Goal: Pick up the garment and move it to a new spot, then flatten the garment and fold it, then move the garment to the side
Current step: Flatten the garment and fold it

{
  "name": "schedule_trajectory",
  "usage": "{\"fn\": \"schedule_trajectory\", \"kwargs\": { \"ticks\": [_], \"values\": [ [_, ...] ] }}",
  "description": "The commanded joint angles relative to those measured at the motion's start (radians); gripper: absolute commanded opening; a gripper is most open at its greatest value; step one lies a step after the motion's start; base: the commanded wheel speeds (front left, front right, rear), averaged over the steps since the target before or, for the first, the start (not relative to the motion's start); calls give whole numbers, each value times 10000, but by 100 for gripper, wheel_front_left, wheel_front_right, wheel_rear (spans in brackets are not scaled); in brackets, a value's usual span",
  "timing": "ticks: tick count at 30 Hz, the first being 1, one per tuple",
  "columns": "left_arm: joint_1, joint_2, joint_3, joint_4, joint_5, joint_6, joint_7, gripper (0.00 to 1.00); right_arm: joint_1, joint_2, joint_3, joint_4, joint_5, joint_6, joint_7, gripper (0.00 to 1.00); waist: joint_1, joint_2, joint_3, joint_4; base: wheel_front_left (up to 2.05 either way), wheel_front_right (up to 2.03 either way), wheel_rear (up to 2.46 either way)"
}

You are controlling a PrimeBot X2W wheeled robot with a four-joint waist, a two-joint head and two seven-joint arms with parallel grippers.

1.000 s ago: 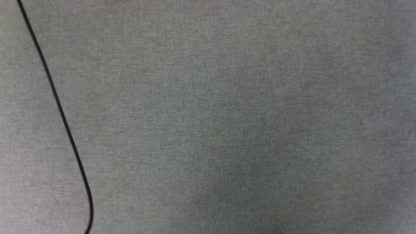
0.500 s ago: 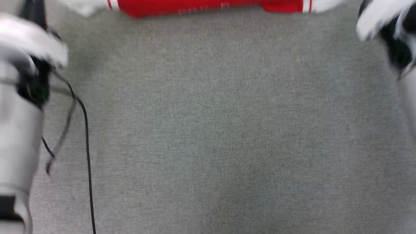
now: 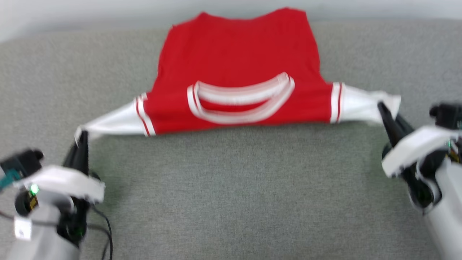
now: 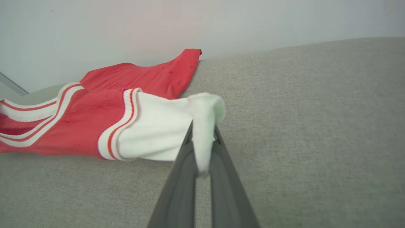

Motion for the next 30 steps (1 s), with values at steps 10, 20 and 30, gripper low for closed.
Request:
{"fn": "schedule_trajectory", "kwargs": {
  "ticks": [10,20,30],
  "values": [
    [3297,-605,638,-1405,754,600,-74,0,4003,710,-1910,-1774,-341,-17,287,0,3,0,-1642,149,0,0,0],
    [5270,-620,136,-2242,1549,967,-73,0,7227,2073,-3668,-3590,-1731,-17,1245,13,3,0,-2325,414,0,0,0],
    [5619,-779,-171,-2898,1995,692,-72,0,7755,2538,-3750,-4996,-2495,-11,1580,100,3,0,-2515,652,0,0,0]
  ]
}}
